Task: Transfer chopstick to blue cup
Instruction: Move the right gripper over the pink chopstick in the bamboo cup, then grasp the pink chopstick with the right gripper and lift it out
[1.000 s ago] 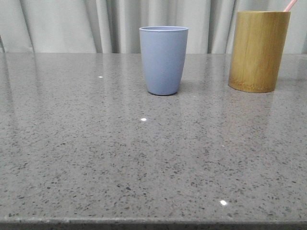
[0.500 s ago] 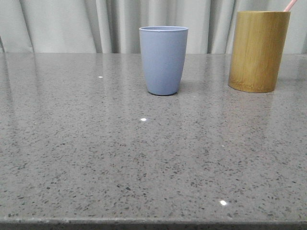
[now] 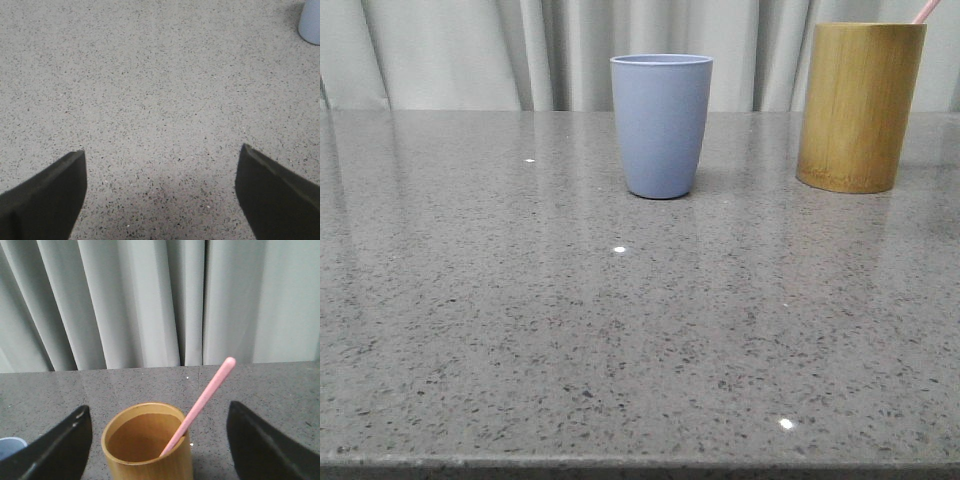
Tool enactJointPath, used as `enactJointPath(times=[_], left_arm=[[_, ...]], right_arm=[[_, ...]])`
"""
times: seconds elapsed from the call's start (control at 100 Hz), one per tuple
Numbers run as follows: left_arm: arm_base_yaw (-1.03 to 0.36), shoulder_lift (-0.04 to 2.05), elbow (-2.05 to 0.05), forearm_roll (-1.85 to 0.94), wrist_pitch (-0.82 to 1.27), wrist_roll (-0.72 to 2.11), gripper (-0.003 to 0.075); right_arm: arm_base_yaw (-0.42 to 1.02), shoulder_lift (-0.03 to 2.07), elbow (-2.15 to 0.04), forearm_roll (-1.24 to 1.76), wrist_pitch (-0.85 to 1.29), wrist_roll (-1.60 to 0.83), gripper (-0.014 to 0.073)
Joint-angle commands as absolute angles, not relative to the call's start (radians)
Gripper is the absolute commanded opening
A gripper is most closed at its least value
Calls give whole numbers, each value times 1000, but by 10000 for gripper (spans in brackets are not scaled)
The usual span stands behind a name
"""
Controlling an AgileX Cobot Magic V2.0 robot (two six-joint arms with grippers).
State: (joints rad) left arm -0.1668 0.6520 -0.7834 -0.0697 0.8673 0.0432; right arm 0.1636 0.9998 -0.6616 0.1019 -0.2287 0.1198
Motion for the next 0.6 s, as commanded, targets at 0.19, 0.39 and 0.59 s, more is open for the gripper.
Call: enactJointPath(times=[0.19,0.39,0.59], left_arm=[[-163,651,-807,-72,797,34,589],[-163,651,-807,-72,797,34,589],[-163,651,-807,-72,797,34,589]], right_arm=[[96,1070,-689,130,-360,116,562],[92,1096,-689,130,-416,116,561],[92,1141,-692,130,-509,116,561]])
